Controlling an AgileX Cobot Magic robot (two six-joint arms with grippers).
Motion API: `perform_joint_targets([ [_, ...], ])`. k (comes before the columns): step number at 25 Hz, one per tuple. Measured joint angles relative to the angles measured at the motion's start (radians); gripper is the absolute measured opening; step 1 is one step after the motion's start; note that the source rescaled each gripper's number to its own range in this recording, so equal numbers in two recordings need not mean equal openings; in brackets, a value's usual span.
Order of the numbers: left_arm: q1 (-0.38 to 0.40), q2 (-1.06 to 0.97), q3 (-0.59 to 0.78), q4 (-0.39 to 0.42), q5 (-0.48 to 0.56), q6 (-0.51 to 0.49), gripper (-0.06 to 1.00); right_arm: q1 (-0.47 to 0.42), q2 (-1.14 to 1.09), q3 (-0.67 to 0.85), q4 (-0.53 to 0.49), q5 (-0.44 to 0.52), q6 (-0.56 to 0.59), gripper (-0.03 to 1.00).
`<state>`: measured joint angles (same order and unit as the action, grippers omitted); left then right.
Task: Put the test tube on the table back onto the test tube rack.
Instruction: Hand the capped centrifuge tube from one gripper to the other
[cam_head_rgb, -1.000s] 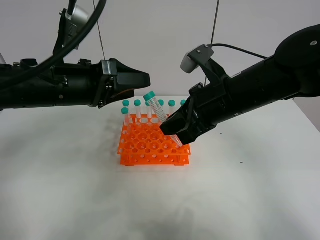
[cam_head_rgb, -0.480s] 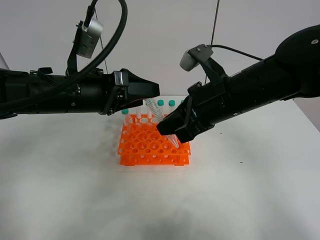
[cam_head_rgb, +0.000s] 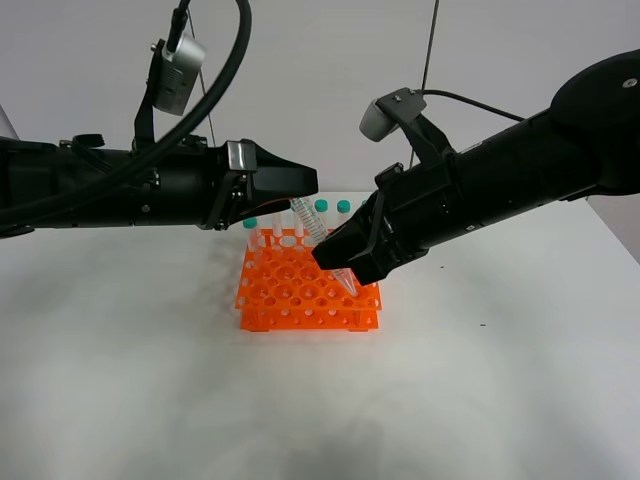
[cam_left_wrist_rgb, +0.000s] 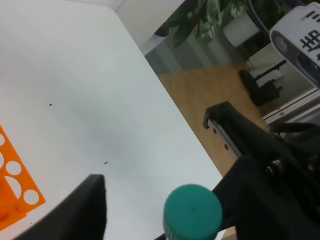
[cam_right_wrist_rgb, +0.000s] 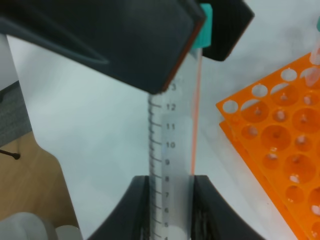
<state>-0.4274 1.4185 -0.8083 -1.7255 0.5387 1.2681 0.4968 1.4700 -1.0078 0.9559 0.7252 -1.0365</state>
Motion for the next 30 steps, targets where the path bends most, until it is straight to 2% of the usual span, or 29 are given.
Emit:
perform_joint_targets([
  [8, 0.0, 0.0, 0.0, 0.0, 0.014, 0.0, 0.67, 0.0, 0.0, 0.0, 0.001, -0.006, 0.02, 0.03],
  [12, 0.0, 0.0, 0.0, 0.001, 0.014, 0.0, 0.56, 0.0, 0.0, 0.0, 0.001, -0.003, 0.022, 0.03],
  [18, 0.0, 0.0, 0.0, 0.001, 0.014, 0.0, 0.31, 0.0, 0.0, 0.0, 0.001, -0.003, 0.022, 0.03],
  [19, 0.0, 0.0, 0.0, 0.001, 0.014, 0.0, 0.24, 0.0, 0.0, 0.0, 0.001, -0.002, 0.022, 0.03],
  [21, 0.0, 0.0, 0.0, 0.001, 0.019, 0.0, 0.0, 0.0, 0.0, 0.0, 0.001, -0.002, 0.022, 0.03],
  [29, 0.0, 0.0, 0.0, -0.001, 0.02, 0.0, 0.0, 0.0, 0.0, 0.0, 0.002, -0.007, 0.022, 0.04],
  [30, 0.0, 0.0, 0.0, -0.002, 0.02, 0.0, 0.0, 0.0, 0.0, 0.0, 0.001, -0.008, 0.022, 0.1],
])
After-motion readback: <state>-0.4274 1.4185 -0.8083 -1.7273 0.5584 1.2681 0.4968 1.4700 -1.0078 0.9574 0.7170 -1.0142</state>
